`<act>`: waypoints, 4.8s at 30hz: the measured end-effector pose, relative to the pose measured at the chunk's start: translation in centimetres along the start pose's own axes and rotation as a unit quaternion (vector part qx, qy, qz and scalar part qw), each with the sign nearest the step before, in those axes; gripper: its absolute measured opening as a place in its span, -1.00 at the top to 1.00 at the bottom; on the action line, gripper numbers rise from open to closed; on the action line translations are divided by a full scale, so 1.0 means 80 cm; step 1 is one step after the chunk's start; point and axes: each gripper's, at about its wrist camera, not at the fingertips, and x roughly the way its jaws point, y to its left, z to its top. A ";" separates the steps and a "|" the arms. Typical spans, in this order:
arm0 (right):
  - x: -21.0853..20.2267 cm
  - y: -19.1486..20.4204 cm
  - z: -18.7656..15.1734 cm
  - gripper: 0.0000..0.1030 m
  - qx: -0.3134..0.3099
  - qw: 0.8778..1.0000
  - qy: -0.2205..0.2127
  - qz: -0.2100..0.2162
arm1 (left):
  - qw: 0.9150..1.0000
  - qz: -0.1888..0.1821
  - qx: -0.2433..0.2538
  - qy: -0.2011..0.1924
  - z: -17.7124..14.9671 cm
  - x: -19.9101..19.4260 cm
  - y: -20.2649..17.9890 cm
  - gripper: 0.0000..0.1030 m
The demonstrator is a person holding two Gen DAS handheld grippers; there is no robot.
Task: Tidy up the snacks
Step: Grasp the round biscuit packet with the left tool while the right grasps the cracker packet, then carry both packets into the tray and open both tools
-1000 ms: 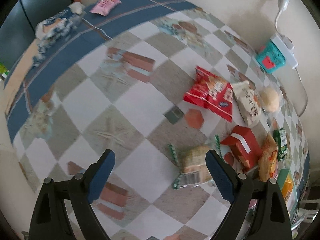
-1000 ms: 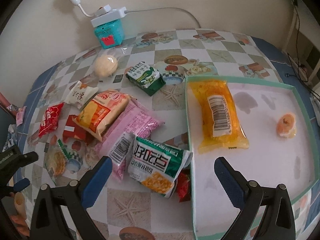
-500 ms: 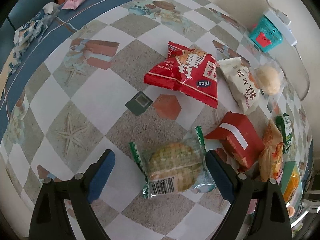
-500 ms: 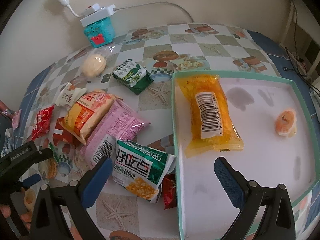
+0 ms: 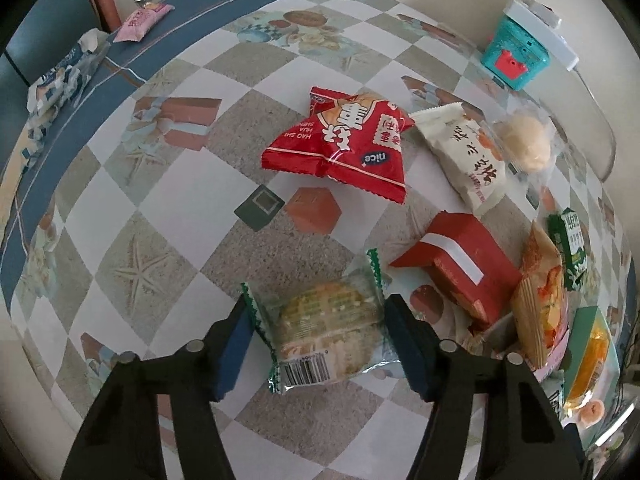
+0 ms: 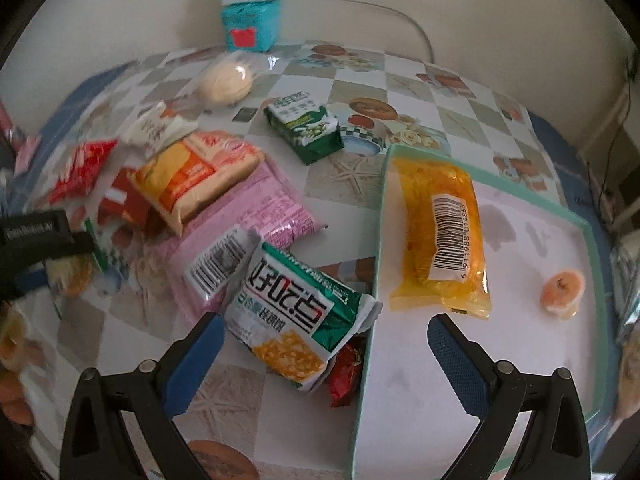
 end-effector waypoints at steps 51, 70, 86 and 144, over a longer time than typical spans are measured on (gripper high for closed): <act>-0.031 0.018 0.007 -0.16 -0.060 0.996 -0.068 -0.019 | 1.000 0.003 0.007 0.004 -0.017 -0.009 0.012 -0.05; -0.073 -0.016 0.012 -0.15 -0.002 0.995 -0.095 0.015 | 0.996 -0.041 -0.022 -0.072 -0.003 -0.086 0.036 -0.02; -0.097 -0.078 0.003 -0.15 0.055 0.992 -0.109 -0.019 | 0.989 -0.080 0.036 -0.120 -0.034 -0.152 -0.021 -0.02; -0.022 -0.334 -0.118 -0.30 0.325 0.938 0.052 -0.111 | 0.936 -0.050 0.346 -0.027 -0.223 -0.087 -0.288 -0.11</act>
